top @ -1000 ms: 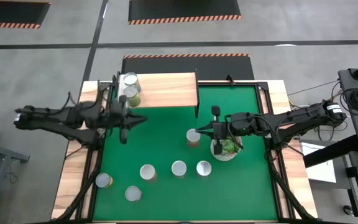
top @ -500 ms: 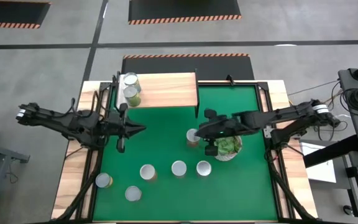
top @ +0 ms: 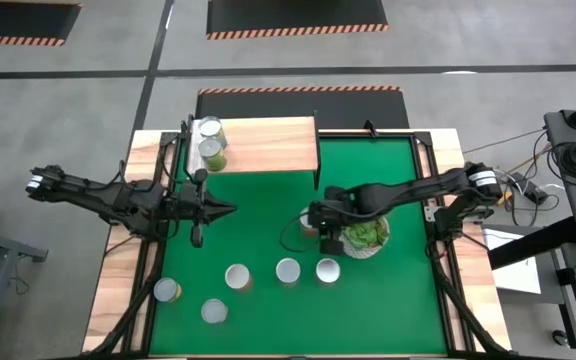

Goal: Pick and place cans onto a shelf
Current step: Put the top canned pineapple on the shelf

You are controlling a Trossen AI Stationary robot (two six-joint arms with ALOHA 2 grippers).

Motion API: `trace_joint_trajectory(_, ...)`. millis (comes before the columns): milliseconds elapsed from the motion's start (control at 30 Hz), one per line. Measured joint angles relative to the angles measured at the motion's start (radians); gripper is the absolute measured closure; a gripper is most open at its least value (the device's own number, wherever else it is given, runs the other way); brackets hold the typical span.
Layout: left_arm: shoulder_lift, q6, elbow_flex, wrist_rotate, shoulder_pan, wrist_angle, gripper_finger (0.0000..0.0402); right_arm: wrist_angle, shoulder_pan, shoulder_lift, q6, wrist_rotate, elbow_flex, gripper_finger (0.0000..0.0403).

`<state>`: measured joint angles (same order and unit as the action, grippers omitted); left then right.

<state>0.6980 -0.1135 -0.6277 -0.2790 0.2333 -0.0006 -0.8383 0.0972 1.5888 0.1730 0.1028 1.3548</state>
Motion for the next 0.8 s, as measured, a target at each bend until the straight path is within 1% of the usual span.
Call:
trace_joint_trajectory(100,0.000,0.000,0.000,0.000,0.000,-0.001,0.0402,0.014,-0.004,0.001,0.006,0.030,0.000,0.0295)
trace_joint_trajectory(233,0.000,0.000,0.000,0.000,0.000,-0.003,0.0402,0.018,-0.007,-0.003,0.030,0.129,0.000,0.0216)
trace_joint_trajectory(300,0.000,0.001,0.000,0.000,0.000,-0.003,0.0402,0.019,-0.011,-0.003,0.038,0.158,0.000,0.0174)
trace_joint_trajectory(433,0.000,0.007,0.000,0.000,0.000,-0.003,0.0402,0.018,-0.022,0.029,0.039,0.160,0.000,0.0096)
trace_joint_trajectory(533,0.001,0.018,0.000,0.000,0.000,-0.004,0.0402,0.021,-0.024,0.053,0.026,0.149,0.001,0.0050)
trace_joint_trajectory(633,0.001,0.023,0.000,0.000,0.000,-0.004,0.0402,0.030,-0.028,0.069,0.016,0.100,0.003,0.0027)
trace_joint_trajectory(800,0.001,0.023,0.000,0.000,0.000,-0.005,0.0402,0.024,-0.037,0.082,0.006,0.101,-0.005,0.0022)
